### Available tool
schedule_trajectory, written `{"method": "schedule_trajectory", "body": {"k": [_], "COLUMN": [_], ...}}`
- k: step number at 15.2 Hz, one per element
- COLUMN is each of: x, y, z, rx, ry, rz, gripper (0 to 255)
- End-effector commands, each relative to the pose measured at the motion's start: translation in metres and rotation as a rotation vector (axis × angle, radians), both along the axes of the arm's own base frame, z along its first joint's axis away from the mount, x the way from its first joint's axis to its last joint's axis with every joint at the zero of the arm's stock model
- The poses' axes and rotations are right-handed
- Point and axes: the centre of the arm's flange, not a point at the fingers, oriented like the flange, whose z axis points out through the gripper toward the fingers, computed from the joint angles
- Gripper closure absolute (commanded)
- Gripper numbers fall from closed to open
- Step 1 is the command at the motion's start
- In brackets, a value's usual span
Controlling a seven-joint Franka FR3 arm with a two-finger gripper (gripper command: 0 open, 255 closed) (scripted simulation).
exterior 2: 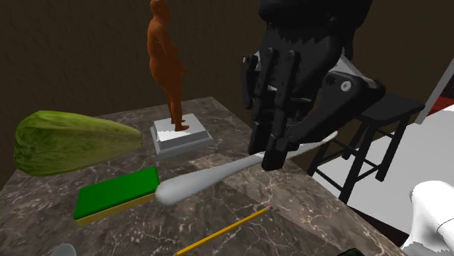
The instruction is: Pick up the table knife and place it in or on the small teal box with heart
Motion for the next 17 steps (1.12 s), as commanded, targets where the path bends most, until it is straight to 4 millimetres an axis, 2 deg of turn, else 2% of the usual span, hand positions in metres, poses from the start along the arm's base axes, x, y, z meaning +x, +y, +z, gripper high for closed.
{"method": "schedule_trajectory", "body": {"k": [1, 12, 17], "x": [-0.021, -0.141, -0.141], "y": [0.014, 0.101, 0.101], "z": [0.002, 0.006, -0.020], "rx": [0.000, 0.000, 0.000], "ry": [0.000, 0.000, 0.000], "rz": [-0.001, -0.001, -0.001], "gripper": [255, 255, 255]}}
